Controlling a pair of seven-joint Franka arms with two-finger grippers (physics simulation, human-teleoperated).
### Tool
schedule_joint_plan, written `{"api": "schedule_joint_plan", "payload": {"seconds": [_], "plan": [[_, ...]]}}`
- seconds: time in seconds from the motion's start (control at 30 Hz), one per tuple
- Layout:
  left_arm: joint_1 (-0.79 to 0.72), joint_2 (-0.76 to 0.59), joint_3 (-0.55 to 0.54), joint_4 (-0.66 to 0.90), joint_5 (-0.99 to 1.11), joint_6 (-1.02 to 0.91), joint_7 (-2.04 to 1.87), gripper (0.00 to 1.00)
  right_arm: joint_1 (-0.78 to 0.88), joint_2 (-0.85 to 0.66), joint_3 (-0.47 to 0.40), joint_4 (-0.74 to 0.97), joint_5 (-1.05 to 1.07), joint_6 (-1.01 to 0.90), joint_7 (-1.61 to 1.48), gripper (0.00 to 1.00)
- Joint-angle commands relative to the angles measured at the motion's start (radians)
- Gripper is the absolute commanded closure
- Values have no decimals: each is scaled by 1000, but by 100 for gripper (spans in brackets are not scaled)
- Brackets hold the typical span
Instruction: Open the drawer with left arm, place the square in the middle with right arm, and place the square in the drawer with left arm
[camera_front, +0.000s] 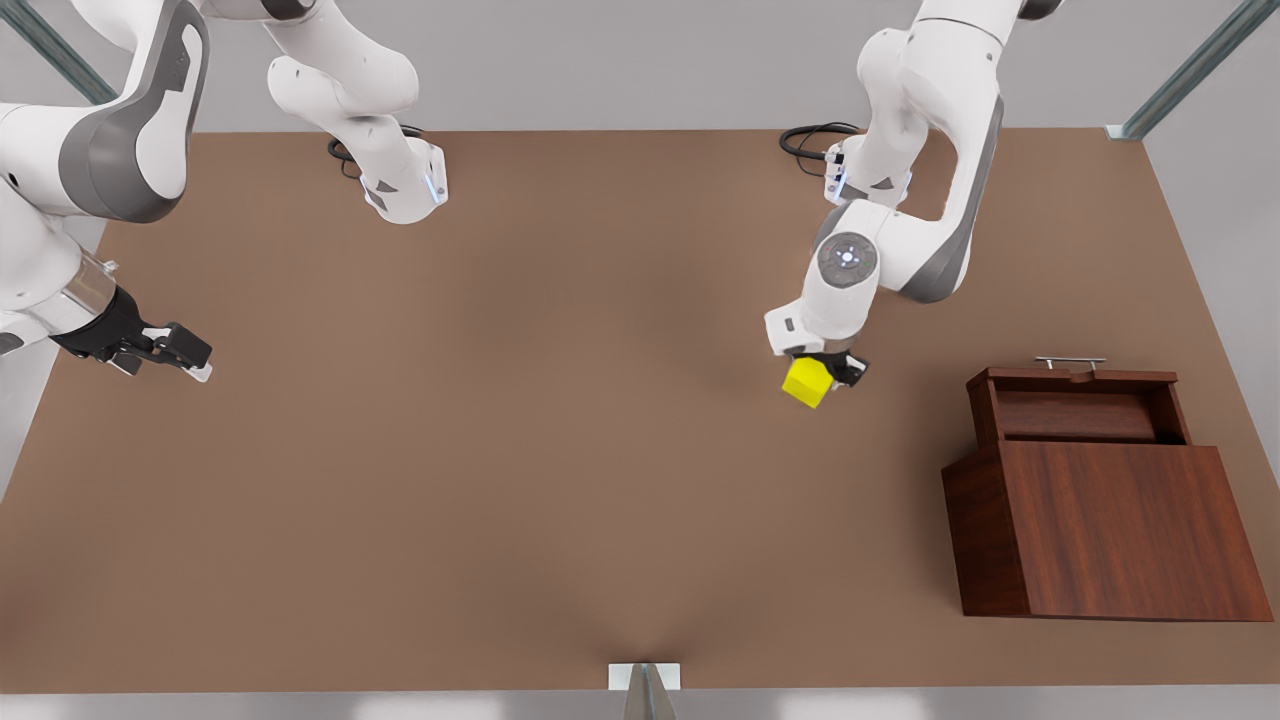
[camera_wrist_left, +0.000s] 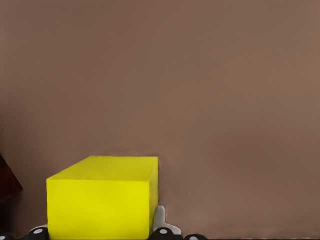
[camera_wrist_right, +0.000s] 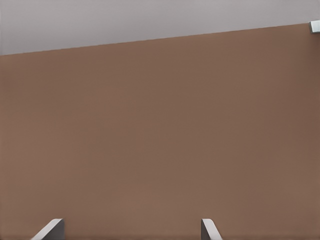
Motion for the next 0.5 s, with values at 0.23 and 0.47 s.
{"api": "schedule_joint_plan", "payload": {"seconds": [0.23,0.47], "plan": [[0,-42,364,-11,-34,-55,614,32,0,0,0,0,0,0,0,0],[61,29,527,-11,-70,44,1005,32,0,0,0,0,0,0,0,0]]}}
